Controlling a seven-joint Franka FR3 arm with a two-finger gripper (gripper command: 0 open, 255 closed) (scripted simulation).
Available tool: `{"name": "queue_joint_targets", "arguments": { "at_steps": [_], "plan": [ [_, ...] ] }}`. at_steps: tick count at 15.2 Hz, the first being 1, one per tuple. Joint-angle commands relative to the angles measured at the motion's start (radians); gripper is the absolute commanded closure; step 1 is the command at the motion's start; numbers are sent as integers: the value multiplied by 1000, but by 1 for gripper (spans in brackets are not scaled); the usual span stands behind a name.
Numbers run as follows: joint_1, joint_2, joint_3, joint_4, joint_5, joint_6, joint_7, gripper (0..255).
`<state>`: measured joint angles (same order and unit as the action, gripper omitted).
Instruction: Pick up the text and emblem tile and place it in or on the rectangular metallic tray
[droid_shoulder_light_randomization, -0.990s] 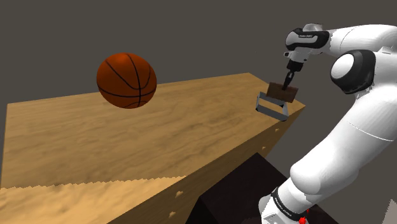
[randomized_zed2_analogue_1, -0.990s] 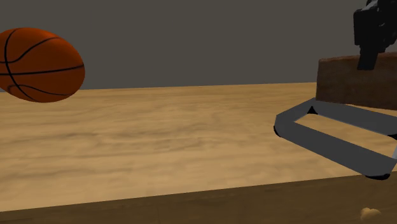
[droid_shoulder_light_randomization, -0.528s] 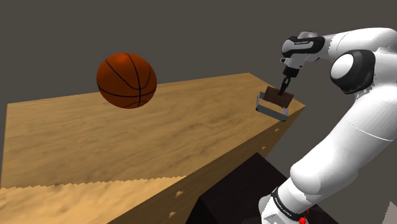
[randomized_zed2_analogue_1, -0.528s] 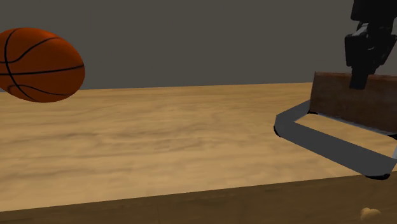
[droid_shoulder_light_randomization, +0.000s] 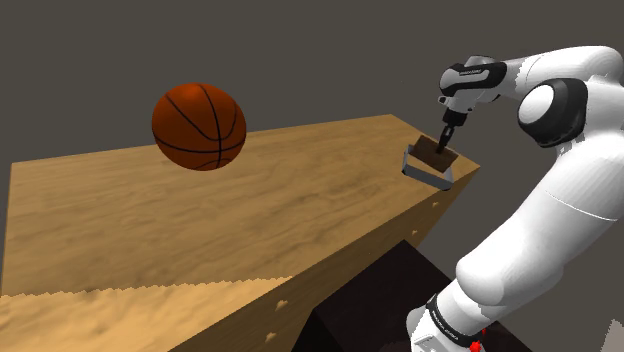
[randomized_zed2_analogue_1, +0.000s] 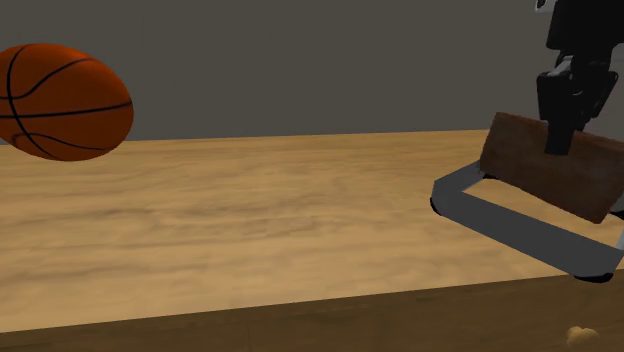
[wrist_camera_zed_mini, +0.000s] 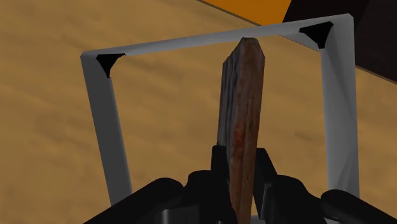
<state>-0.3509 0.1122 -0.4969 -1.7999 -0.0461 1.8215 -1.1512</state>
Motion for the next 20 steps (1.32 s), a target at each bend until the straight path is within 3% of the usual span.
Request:
{"name": "queue_joint_targets", "arguments": {
  "at_steps": [1,2,3,8,12,20],
  "plan": [
    [0,0,0,0,0,0,0,255],
    [0,0,0,0,0,0,0,255],
    [0,0,0,0,0,0,0,0],
    [0,0,0,0,0,0,0,0],
    [2,4,2,132,3,-128,-3,0],
    [2,4,2,132,3,-128,-3,0]
  ]
}}
